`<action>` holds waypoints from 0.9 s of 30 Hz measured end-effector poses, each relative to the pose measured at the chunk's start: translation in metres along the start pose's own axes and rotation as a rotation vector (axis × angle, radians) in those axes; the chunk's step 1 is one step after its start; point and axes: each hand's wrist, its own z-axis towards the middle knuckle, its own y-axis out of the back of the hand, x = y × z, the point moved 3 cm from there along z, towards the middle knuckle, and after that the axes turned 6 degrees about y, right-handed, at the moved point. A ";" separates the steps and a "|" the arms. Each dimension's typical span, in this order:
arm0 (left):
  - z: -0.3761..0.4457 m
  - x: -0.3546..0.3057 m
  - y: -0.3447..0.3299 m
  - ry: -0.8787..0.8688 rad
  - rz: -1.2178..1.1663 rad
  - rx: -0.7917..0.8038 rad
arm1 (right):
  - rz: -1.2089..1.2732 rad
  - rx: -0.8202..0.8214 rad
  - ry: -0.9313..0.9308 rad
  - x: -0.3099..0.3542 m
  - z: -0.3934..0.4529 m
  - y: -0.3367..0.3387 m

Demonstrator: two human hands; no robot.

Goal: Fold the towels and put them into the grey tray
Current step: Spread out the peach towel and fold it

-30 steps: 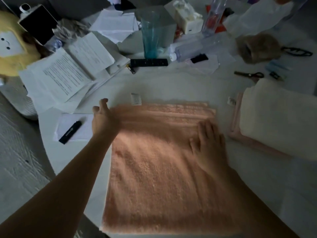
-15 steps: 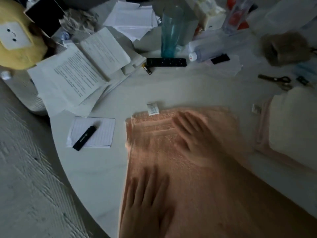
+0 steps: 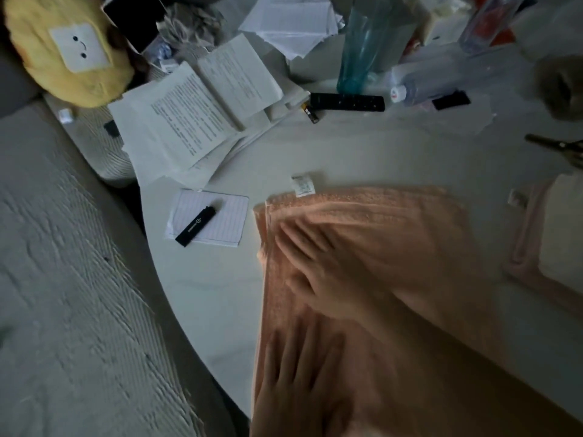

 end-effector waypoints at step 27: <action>0.163 0.144 0.069 0.832 -0.886 -0.028 | 0.143 -0.146 -0.385 -0.023 0.104 0.058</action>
